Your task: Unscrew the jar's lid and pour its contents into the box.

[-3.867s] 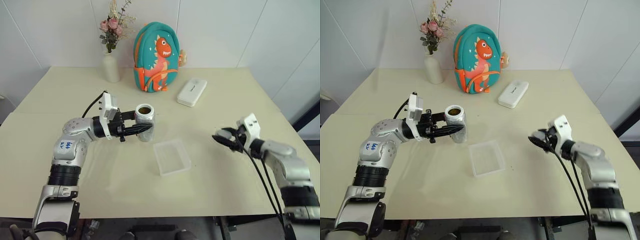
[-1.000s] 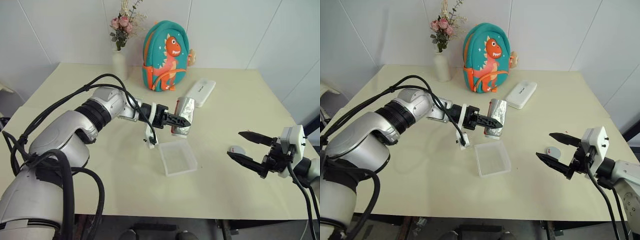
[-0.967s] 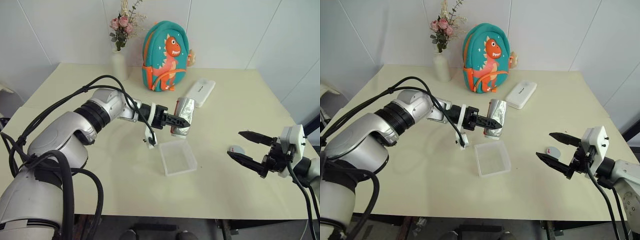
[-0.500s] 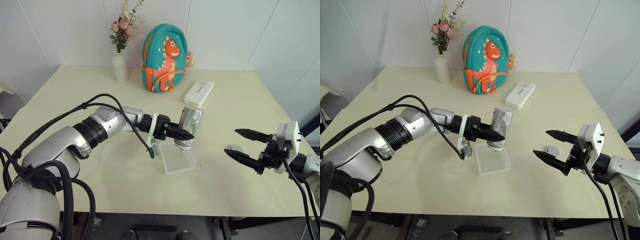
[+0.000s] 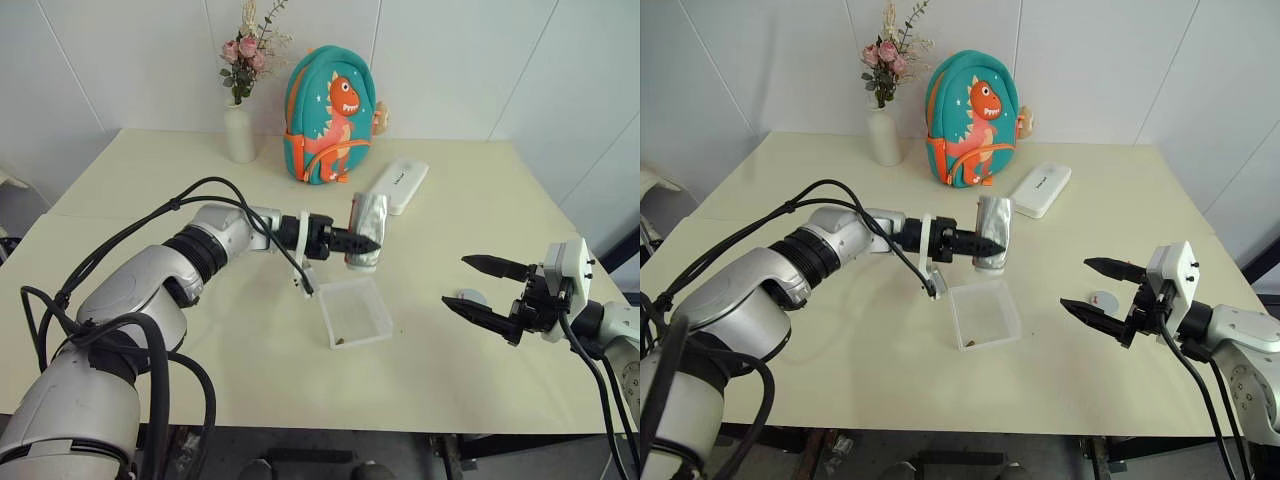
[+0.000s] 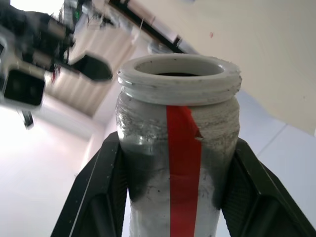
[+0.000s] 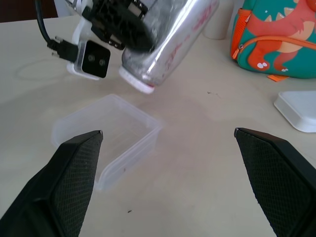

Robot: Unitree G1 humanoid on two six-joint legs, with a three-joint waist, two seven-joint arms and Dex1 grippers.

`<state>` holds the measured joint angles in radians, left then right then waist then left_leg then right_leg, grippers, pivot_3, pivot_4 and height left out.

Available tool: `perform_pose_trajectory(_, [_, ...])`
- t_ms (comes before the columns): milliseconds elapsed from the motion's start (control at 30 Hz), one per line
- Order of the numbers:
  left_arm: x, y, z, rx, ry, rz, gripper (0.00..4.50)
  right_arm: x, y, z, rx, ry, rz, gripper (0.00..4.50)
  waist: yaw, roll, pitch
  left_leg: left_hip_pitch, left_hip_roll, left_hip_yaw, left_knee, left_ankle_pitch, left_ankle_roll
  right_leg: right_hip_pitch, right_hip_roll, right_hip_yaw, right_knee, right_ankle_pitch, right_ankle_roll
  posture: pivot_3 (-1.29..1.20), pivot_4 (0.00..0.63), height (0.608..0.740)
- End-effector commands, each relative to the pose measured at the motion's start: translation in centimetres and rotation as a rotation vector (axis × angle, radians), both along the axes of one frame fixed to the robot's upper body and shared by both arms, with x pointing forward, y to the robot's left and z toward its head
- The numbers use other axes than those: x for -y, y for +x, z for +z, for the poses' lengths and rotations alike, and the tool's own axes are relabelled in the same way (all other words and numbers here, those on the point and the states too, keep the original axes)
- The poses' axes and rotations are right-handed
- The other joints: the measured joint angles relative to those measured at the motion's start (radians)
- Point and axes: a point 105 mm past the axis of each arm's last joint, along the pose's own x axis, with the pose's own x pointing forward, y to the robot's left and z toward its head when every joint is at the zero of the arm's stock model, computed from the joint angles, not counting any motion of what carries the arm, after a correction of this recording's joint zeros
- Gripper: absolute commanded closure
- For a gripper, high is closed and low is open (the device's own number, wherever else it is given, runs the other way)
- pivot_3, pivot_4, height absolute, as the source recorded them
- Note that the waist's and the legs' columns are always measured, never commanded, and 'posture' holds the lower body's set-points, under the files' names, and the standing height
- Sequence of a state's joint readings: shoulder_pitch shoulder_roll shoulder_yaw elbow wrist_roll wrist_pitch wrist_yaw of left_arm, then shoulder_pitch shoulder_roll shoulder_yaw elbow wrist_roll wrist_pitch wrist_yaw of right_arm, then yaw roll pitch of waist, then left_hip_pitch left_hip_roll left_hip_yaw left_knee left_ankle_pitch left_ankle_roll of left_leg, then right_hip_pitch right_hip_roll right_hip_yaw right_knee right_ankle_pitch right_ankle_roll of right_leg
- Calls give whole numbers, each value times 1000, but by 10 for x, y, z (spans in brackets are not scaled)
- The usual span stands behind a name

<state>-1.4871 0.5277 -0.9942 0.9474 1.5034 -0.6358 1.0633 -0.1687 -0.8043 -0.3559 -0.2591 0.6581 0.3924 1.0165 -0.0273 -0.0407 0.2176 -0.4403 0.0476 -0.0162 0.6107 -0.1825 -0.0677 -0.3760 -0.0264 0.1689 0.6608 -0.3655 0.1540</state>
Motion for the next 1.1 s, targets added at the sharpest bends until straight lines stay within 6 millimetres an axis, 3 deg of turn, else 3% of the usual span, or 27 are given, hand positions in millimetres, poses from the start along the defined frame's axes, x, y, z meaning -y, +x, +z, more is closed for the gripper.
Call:
perform_pose_trajectory(33, [-9, 6, 38, -227, -234, 73, 2454, 3, -1, 8, 33, -10, -7, 12, -2, 0, 0, 0, 0, 0, 0, 0, 0, 0, 0, 0, 0, 0, 0, 0, 150, 740])
perform_pose_trajectory(233, [-44, 26, 42, -805, -637, 170, 2454, 5, -1, 12, 47, -4, 4, 12, -1, 2, -1, 1, 0, 2, 0, 0, 0, 1, 0, 0, 0, 0, 0, 0, 150, 740])
perform_pose_trajectory(267, [-46, 29, 37, -877, -654, 193, 2454, 5, -1, 12, 48, -2, 13, 12, -1, 2, -1, 1, 0, 2, 0, 0, 0, 1, 0, 0, 0, 0, 0, 0, 150, 740])
perform_pose_trajectory(333, [-66, 42, 32, -1118, -853, 201, 2454, 4, -6, 16, 51, 27, 70, 12, 0, 3, -2, 1, 0, 1, 0, 0, 0, 0, 0, 0, 1, 0, 0, 0, 150, 740])
perform_pose_trajectory(400, [-104, 57, 22, -1387, -1151, 152, 2454, 10, -10, 18, 36, 27, 117, 12, -2, 3, -2, 1, 0, 1, 0, 0, 0, 0, 0, 0, 1, 0, 0, 0, 150, 740])
perform_pose_trajectory(467, [-126, 58, 14, -1485, -1274, 109, 2454, 14, -12, 19, 26, 22, 148, 12, -7, 4, -2, 1, 0, 1, 1, 0, 0, 1, 0, 0, 3, 0, 0, 0, 150, 740])
perform_pose_trajectory(567, [-140, 54, -8, -1730, -1384, -7, 2454, 15, -14, 25, 26, 34, 196, 12, -7, 4, -2, 2, 1, -1, 1, 1, 0, 1, 1, -1, 6, 0, 0, 0, 150, 740])
perform_pose_trajectory(633, [-147, 50, -19, -1820, -1422, -37, 2454, 17, -14, 26, 19, 21, 212, 12, -4, 4, -2, 3, 1, -1, 3, 1, 0, 1, 1, -1, 8, 0, 0, 0, 150, 740])
perform_pose_trajectory(767, [-143, 32, -41, -1966, -1363, -66, 2454, 17, -5, 31, 29, 24, 203, 12, -4, 4, -2, 3, 1, -2, 7, 3, 0, 2, 1, -1, 12, 0, 0, 0, 150, 740])
perform_pose_trajectory(933, [-137, 18, -55, -2074, -1296, -93, 2454, 12, 1, 28, 13, 23, 213, 12, -4, 4, -2, 4, 1, -2, 8, 4, 1, 3, 1, -1, 11, 2, -1, 0, 150, 740])
perform_pose_trajectory(1100, [-135, 13, -84, -2151, -1203, 28, 2454, 9, 5, 28, 7, 22, 220, 12, -7, 4, -2, 4, 1, -2, 8, 4, 1, 4, 1, -1, 9, 3, -1, 0, 150, 740])
